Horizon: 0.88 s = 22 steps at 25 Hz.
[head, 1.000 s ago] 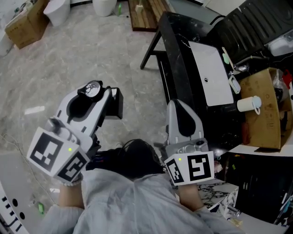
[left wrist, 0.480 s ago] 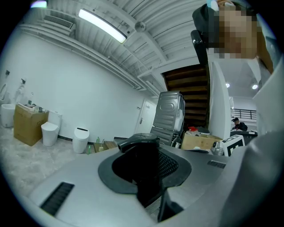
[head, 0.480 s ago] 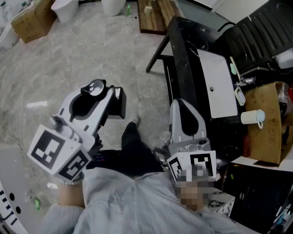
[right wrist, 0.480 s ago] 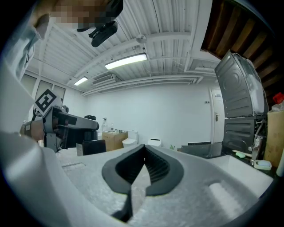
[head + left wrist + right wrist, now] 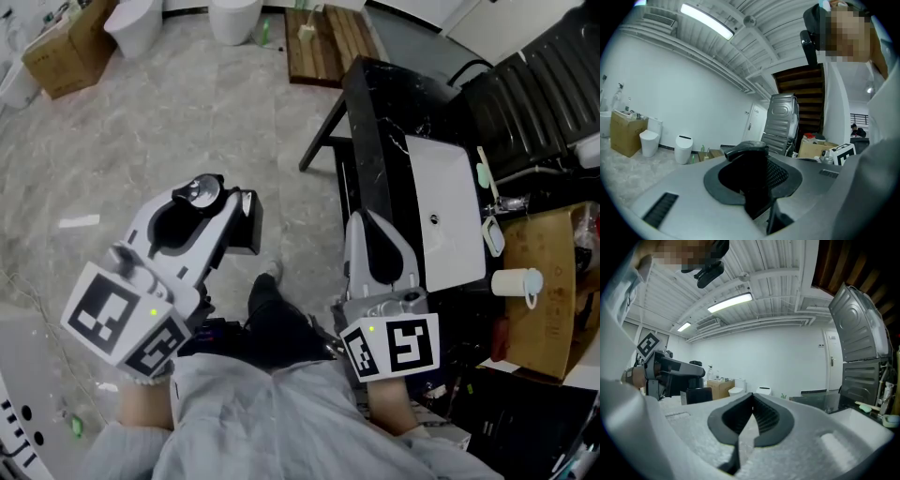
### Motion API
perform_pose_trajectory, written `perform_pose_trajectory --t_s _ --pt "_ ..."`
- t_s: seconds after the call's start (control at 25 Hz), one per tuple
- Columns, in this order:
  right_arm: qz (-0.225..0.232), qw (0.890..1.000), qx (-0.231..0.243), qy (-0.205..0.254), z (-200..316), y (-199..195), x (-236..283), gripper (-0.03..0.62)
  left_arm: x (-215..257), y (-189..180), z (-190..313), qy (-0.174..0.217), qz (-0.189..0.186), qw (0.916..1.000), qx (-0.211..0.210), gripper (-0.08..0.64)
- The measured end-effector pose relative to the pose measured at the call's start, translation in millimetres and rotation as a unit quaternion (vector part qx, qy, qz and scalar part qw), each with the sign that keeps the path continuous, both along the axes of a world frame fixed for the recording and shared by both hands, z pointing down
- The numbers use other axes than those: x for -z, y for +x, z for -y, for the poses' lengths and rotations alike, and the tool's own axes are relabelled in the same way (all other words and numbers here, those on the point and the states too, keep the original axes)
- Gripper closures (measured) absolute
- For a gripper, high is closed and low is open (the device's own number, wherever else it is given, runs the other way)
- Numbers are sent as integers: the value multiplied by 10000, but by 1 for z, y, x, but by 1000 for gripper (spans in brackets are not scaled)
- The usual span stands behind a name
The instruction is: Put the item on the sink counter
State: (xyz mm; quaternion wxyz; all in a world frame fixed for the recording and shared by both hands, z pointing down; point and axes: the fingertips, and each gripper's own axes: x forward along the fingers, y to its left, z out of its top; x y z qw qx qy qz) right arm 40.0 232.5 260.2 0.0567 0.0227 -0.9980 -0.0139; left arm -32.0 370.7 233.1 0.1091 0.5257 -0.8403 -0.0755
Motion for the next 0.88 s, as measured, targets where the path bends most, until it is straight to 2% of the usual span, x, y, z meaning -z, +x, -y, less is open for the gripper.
perform_pose_trajectory --t_s 0.52,0.88 --pt "140 9995 -265 10 120 -87 9 595 15 -92 120 49 135 9996 -253 462" --pt "158 9991 -367 141 178 -111 7 595 19 -119 192 2 236 9975 -667 462"
